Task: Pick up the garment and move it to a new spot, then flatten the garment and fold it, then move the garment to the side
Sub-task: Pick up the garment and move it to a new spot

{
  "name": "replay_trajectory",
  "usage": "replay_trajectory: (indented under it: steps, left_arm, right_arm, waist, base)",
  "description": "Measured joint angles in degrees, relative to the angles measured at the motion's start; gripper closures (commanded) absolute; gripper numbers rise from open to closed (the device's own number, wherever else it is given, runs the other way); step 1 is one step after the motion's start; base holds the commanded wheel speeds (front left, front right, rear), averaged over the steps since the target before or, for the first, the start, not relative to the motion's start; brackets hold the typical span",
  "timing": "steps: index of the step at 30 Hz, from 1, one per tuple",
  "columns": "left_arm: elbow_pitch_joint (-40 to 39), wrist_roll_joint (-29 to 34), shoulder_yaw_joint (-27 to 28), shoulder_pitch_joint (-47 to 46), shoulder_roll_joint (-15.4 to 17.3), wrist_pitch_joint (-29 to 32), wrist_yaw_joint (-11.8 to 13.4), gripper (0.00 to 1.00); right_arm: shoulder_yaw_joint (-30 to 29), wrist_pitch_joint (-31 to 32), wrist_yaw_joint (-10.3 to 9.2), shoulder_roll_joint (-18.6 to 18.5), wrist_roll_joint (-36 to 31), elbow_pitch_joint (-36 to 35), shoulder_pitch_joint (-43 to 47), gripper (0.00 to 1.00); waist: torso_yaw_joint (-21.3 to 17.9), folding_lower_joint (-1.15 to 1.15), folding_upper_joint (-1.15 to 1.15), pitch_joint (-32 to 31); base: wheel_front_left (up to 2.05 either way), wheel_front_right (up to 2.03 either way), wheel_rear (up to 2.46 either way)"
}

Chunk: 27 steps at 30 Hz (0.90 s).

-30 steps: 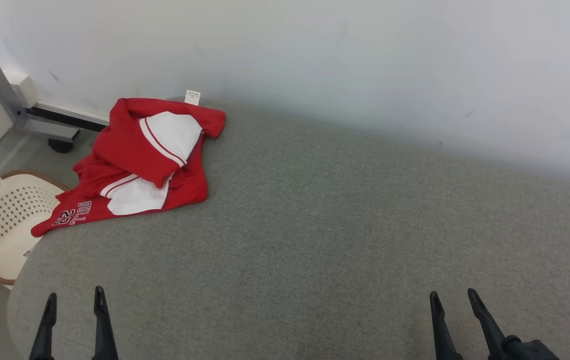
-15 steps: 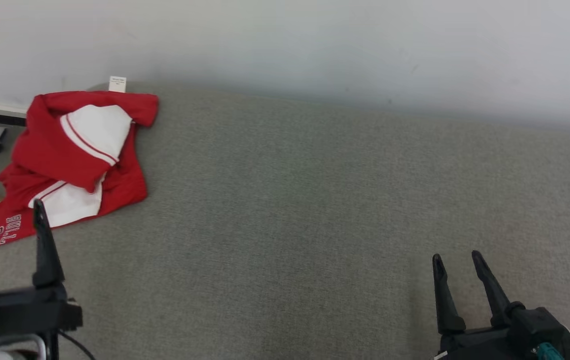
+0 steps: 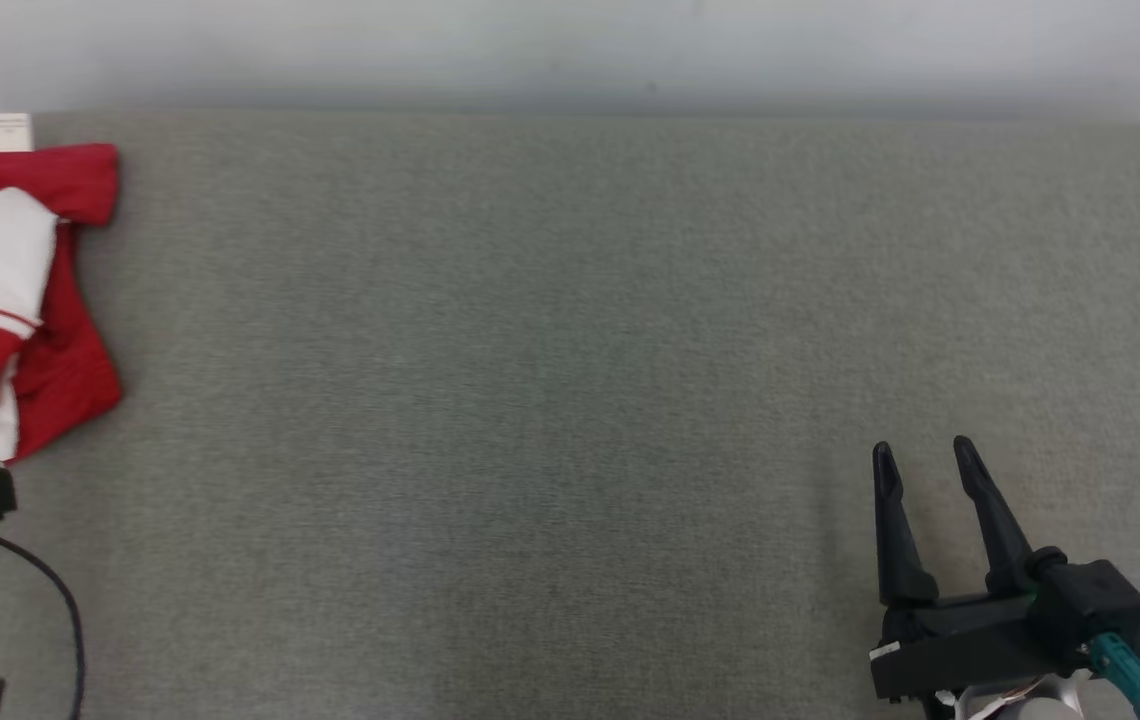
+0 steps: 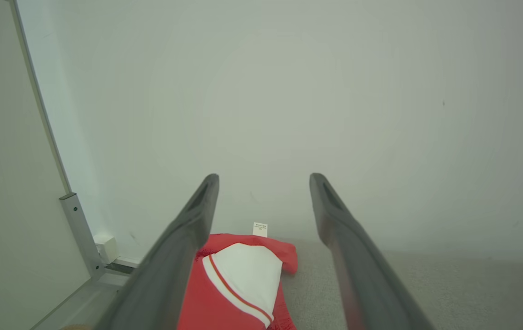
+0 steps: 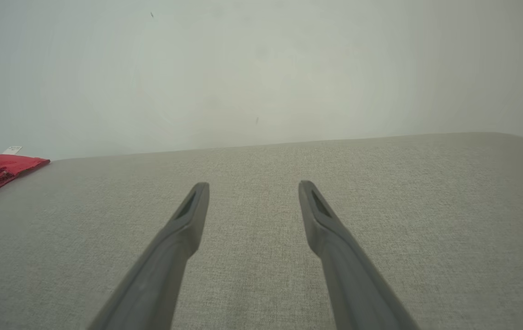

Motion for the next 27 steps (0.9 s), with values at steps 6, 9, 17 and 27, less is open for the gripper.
replay_trajectory:
  steps: [6,9,17,27]
  left_arm:
    - [7.3,-0.8,0.2,-6.6,3.7,4.1,0.5,0.00]
    - [10.5,-0.8,0.2,-9.4,5.1,5.8,1.0,0.00]
    - [20.8,-0.4,-0.5,-16.2,9.3,9.5,2.3,0.00]
    - [32.1,1.6,-2.2,-20.8,13.0,15.5,4.4,0.00]
  right_arm:
    - [-0.3,0.0,0.00,0.0,0.2,-0.5,-2.2,0.00]
    - [-0.4,0.0,0.00,0.0,0.3,-0.9,-3.1,0.00]
    - [-0.7,0.0,0.00,0.0,0.4,-2.1,-4.7,0.00]
    - [-1.3,0.0,0.00,0.0,0.4,-2.4,-5.7,0.00]
  waist:
    - [-2.9,-0.01,0.00,3.5]
    - [-4.0,-0.01,0.00,5.3]
    - [-6.5,0.00,0.00,9.7]
    - [-7.9,-0.01,0.00,12.9]
  base:
    - [0.00,0.00,0.00]
    - [0.00,0.00,0.00]
    - [0.00,0.00,0.00]
    - [0.00,0.00,0.00]
